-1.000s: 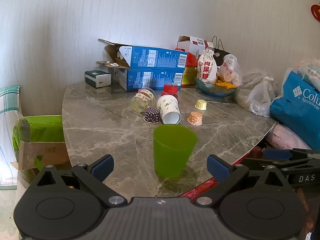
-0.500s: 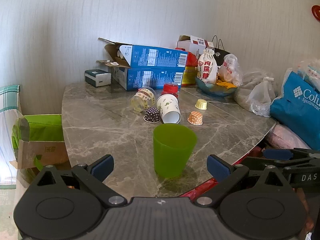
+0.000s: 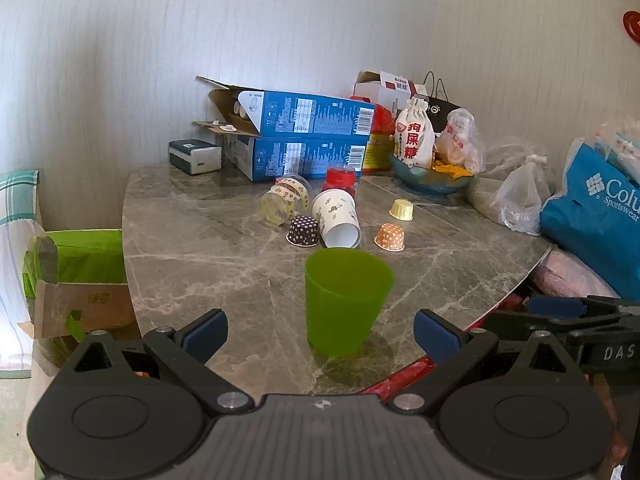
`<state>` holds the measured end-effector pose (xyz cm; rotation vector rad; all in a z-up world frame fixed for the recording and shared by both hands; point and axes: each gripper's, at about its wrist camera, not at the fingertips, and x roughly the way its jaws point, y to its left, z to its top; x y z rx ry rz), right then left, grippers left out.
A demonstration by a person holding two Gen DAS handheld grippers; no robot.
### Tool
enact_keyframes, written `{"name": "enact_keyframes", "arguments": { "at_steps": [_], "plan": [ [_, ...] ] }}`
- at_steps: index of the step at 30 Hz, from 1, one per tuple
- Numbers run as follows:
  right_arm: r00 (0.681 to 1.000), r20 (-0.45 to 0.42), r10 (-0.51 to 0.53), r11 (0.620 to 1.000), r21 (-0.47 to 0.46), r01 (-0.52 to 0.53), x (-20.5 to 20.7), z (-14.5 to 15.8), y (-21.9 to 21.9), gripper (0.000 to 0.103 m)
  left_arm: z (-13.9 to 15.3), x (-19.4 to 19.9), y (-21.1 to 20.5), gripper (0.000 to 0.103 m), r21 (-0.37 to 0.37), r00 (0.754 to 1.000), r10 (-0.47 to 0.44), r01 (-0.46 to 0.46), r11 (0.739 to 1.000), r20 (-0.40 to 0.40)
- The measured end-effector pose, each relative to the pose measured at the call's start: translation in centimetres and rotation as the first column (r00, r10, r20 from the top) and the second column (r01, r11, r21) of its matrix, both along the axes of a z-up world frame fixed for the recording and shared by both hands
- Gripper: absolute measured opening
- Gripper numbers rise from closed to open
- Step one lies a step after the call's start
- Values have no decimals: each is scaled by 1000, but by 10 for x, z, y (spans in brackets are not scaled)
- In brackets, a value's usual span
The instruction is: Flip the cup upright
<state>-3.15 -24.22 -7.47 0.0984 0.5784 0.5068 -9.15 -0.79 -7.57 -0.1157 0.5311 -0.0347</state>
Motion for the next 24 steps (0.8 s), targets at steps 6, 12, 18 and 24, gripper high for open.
{"name": "enact_keyframes", "arguments": {
  "at_steps": [6, 12, 18, 24],
  "plan": [
    [1000, 14, -20, 1000, 23, 19, 0, 5, -4, 102, -1, 2, 1, 101, -6, 1000, 0, 0, 1000, -2],
    [1000, 7, -16, 1000, 18, 16, 2, 2, -3, 102, -2, 3, 0, 101, -6, 1000, -1, 1, 1000, -4],
    [1000, 8, -16, 1000, 25, 16, 3, 1, -4, 102, -2, 3, 1, 101, -9, 1000, 6, -6, 1000, 7],
    [1000, 0, -17, 999, 29, 17, 5, -2, -3, 102, -1, 3, 4, 101, 8, 999, 19, -19, 1000, 26]
  ]
}}
